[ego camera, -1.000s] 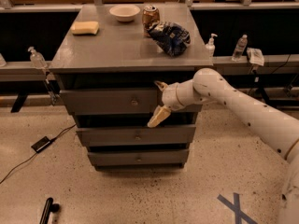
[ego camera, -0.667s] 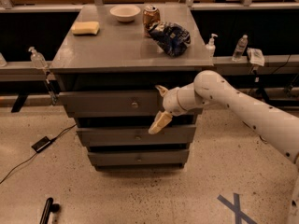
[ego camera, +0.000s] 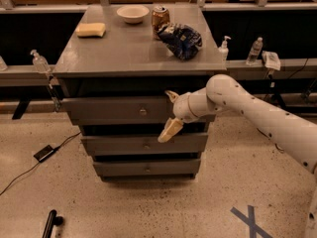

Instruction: Open top drawer

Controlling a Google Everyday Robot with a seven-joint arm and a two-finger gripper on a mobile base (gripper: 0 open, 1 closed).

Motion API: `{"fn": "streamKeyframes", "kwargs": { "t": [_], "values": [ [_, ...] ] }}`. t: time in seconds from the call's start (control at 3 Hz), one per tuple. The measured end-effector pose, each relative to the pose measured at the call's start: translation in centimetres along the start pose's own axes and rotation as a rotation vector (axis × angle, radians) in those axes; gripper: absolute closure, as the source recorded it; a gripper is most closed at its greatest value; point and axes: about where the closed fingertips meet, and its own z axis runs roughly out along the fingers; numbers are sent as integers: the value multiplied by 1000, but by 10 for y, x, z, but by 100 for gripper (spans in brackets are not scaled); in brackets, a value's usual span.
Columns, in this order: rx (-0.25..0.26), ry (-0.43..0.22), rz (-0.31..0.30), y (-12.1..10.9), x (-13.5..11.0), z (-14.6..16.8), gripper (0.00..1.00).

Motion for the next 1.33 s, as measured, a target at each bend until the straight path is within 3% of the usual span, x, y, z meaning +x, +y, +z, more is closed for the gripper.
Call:
{"fn": "streamKeyframes", "kwargs": {
  "t": [0.67, 1.0, 1.33],
  "values": [
    [0, 0, 0, 0, -1, -1, 3],
    [0, 0, 0, 0, -1, -1, 25],
    [0, 0, 0, -1, -3, -3, 24]
  ]
}}
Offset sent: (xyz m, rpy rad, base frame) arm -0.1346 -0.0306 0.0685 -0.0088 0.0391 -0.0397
